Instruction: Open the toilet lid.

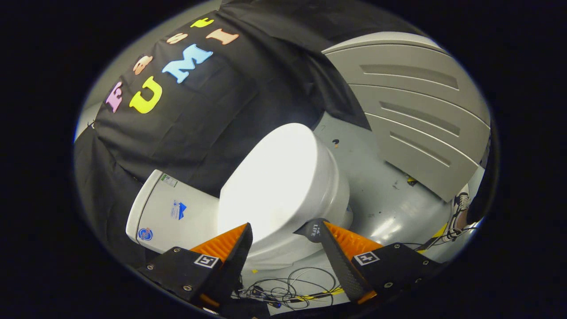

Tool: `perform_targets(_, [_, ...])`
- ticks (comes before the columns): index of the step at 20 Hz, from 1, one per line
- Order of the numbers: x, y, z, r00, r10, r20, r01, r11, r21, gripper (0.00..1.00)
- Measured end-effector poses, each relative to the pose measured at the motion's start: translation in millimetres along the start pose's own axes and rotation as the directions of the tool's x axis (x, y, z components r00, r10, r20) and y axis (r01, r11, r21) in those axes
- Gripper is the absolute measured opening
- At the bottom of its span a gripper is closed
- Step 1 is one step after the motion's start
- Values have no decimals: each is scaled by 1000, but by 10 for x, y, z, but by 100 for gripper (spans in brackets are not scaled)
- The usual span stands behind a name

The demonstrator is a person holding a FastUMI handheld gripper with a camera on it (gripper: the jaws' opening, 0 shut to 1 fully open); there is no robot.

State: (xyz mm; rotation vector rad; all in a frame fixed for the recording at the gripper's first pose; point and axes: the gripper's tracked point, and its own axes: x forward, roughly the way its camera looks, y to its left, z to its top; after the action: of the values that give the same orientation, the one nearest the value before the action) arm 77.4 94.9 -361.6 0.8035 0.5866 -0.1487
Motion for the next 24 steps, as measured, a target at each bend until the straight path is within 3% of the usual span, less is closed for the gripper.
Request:
perform_targets(8, [214, -294, -196, 998, -54, -34, 56, 996, 72, 95])
perform_targets(14, [410, -294, -290, 998, -45, -54, 51, 991, 123, 91])
perform_targets(18, [484, -268, -341, 999, -9, -53, 19, 980, 200, 80])
perform_targets(24, [569, -385, -362, 999, -35, -40, 44, 970, 241, 46])
